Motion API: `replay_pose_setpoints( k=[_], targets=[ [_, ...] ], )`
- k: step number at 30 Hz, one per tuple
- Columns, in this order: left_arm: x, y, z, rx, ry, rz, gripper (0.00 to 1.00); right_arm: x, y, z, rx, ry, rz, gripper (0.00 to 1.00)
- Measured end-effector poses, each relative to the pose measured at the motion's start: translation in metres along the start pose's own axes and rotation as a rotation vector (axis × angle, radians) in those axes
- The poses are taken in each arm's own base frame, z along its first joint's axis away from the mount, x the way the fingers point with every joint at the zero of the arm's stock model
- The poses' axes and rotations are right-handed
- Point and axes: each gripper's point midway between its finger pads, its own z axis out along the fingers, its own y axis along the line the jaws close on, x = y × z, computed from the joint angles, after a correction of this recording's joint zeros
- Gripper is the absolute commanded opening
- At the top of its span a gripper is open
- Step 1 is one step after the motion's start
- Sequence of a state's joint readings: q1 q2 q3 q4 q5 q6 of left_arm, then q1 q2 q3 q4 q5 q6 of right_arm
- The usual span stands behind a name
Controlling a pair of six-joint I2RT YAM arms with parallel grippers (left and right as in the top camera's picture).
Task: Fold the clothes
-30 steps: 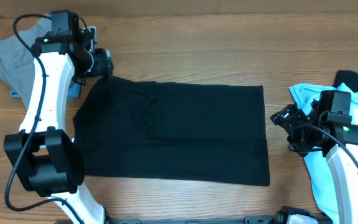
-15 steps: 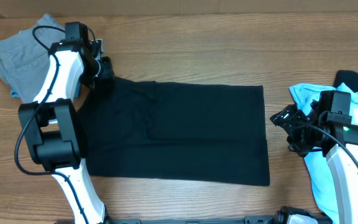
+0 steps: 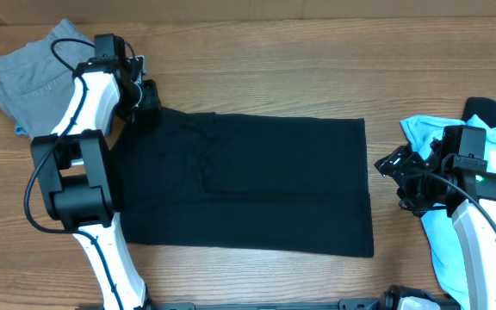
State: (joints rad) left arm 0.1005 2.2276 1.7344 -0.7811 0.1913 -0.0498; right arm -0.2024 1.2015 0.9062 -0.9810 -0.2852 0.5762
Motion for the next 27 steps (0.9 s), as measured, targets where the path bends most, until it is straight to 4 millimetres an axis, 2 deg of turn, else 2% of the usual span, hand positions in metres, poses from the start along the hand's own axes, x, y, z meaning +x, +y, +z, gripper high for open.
replay_pose_setpoints(
  k=[4,10,12,15,20,27],
  targets=[
    [0.001,0.002,0.012,0.0,0.006,0.0,0.41,0.0,0.0,0.0,0.0,0.001,0.0,0.84],
    [-0.003,0.003,0.014,0.001,-0.011,0.003,0.38,0.001,0.0,0.0,0.001,0.003,0.001,0.83],
    [-0.005,0.002,0.014,0.001,-0.017,0.005,0.27,0.001,0.0,0.0,0.001,0.003,0.001,0.82],
    [-0.005,0.001,0.014,0.009,-0.017,0.006,0.05,0.001,0.0,0.0,0.002,0.002,0.0,0.82],
    [0.001,0.0,0.014,0.016,0.006,0.001,0.04,0.001,0.0,0.0,0.002,0.002,0.001,0.81],
    [0.019,-0.001,0.008,0.014,0.095,-0.017,0.04,-0.002,0.001,0.0,-0.004,-0.006,-0.003,0.81]
  ],
)
